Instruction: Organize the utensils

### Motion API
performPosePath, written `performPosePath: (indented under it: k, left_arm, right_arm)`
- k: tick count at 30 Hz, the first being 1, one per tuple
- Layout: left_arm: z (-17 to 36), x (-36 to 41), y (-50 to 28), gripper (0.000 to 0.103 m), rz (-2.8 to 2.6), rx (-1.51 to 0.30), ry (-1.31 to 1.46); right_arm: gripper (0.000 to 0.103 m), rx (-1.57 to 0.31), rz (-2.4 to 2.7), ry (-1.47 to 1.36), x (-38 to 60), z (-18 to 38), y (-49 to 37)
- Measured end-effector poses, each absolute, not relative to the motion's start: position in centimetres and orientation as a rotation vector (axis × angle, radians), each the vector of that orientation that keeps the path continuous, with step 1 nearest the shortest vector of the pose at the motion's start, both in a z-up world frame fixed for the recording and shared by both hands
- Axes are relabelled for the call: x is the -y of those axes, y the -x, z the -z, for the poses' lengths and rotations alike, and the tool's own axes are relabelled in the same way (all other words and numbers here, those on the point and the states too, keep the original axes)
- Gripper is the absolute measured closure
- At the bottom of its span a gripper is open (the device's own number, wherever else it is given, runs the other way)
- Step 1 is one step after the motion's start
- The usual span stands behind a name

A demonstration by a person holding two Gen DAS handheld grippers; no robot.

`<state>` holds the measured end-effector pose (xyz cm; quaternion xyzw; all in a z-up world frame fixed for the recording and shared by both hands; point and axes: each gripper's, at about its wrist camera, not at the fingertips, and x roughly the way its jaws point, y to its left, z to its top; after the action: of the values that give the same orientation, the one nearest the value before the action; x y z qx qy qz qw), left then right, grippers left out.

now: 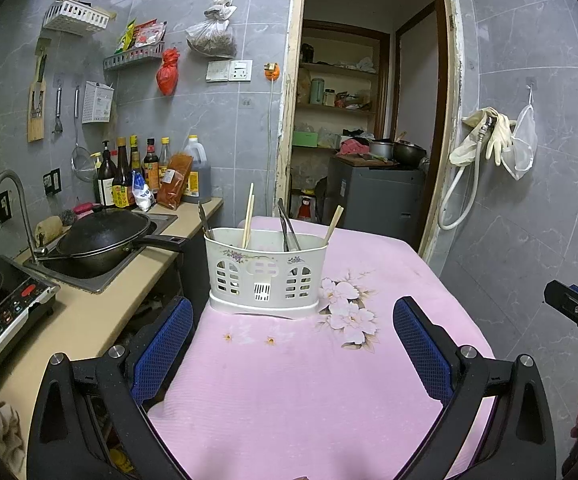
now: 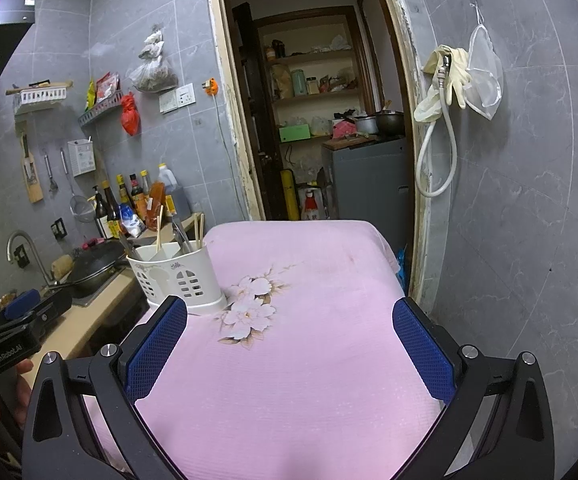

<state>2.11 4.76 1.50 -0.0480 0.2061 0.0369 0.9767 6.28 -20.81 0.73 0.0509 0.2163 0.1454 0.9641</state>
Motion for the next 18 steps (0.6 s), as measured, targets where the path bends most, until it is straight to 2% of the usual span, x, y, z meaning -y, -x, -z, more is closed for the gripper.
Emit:
performPosePath:
  k: [18]
  left_arm:
    - [-1.52,-4.85,-2.12,0.005,-0.075,-0.417,0.096]
  right_arm:
    - [0.0,-0.44,-0.295,-0.103,20.86,-0.71,-6.43]
